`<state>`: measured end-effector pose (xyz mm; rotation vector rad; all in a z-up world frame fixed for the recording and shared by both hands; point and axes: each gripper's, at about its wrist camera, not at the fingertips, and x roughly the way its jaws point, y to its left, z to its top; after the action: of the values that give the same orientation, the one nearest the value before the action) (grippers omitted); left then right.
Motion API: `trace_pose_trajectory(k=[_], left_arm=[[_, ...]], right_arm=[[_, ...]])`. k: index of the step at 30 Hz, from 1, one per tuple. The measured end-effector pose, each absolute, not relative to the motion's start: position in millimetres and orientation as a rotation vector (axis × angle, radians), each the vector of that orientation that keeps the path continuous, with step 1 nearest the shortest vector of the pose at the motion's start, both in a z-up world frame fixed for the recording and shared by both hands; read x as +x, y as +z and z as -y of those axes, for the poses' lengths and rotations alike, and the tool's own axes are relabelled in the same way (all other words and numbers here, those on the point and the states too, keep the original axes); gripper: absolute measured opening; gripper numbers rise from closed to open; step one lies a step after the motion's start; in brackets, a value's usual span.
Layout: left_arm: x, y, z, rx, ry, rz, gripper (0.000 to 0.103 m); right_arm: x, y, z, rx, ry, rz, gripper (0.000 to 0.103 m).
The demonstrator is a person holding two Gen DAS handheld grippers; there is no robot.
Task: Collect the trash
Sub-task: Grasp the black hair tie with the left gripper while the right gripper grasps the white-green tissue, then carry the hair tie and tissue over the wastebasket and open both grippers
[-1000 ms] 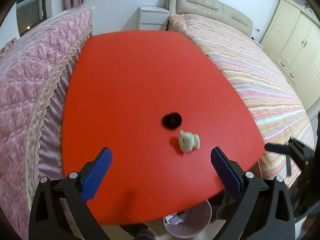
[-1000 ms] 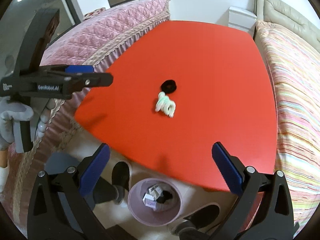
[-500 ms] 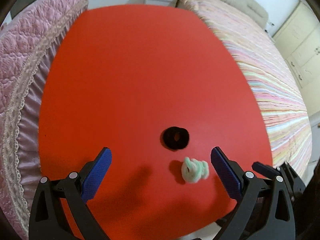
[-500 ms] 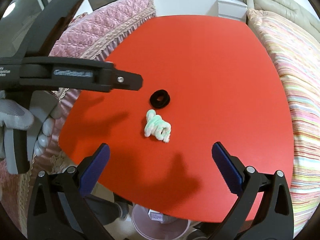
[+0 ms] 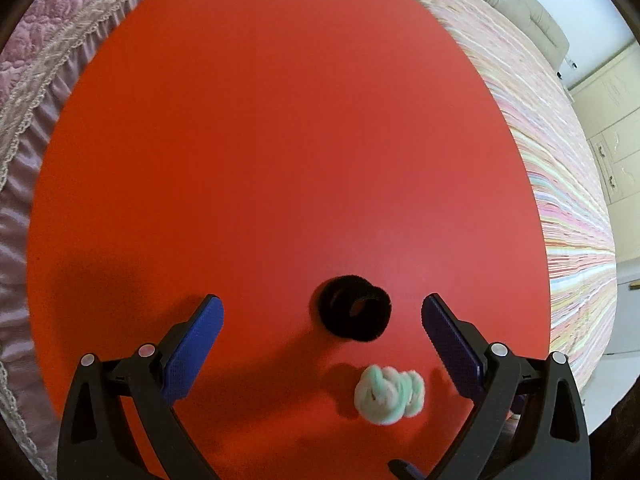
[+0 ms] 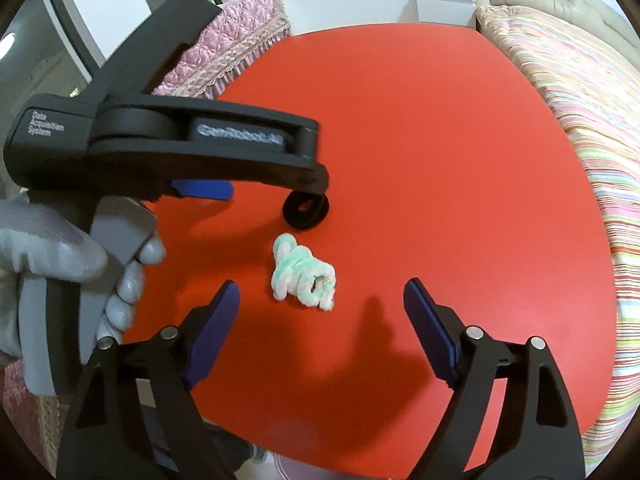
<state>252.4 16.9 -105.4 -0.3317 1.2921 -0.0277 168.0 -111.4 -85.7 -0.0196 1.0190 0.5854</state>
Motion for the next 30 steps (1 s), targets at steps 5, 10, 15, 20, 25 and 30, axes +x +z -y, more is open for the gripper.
trace_pose_trajectory(k=[5,10,15,20,25,30], left_arm=[[254,-113,-14,-0.306,0.002,-1.301,0.095],[252,-108,-16,-0.246,0.029,-1.298,0.078],[246,-104,-24,-0.232,0.031,-1.296,0.044],[240,-103,-30,-0.227,0.003,-1.303,0.017],[235,-101,-37,-0.228,-0.017,-1.298,0.015],[231,-98,-41,-0.229,-0.020,-1.282,0.015]], right_arm=[[169,-94,106,-0.003,0.586,-1.004,0.070],[174,-103,100,-0.016,0.578,-1.002,0.052],[174,-109,97,-0.026,0.601,-1.002,0.031],[177,-110,99,-0.031,0.609,-1.006,0.018],[181,-109,103,-0.036,0.608,-1.006,0.013],[180,-103,104,-0.043,0.606,-0.998,0.013]])
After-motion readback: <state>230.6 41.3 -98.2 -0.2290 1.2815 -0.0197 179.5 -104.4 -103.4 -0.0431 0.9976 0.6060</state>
